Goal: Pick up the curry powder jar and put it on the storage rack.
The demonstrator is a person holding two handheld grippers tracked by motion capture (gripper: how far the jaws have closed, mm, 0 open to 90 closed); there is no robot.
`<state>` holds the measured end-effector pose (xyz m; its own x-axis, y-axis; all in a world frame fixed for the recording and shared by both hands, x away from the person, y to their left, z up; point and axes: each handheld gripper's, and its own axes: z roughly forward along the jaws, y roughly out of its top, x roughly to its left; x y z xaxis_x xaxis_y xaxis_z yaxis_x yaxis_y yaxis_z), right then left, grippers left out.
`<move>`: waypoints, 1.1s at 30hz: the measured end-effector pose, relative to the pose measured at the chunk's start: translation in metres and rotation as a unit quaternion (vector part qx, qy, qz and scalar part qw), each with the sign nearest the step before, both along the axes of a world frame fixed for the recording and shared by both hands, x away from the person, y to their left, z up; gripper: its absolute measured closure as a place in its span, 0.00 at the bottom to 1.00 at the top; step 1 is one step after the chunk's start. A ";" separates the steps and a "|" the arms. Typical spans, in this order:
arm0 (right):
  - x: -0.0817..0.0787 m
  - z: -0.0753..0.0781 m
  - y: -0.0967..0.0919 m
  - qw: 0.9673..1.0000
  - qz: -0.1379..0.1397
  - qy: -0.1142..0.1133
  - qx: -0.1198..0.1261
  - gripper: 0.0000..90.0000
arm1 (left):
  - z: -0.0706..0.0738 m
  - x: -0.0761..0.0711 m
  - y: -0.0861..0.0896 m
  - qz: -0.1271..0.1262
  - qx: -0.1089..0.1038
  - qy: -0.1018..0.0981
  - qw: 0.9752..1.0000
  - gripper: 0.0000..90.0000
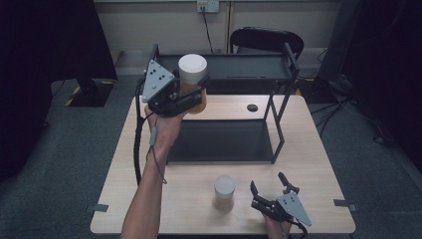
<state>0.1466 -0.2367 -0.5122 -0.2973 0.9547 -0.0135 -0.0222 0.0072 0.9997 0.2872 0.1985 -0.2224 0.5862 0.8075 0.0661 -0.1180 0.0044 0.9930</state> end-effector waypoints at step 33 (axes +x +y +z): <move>0.000 0.000 0.000 1.000 0.001 0.000 0.000 0.03 | 0.040 0.072 -0.039 0.081 -0.016 0.018 0.996 0.39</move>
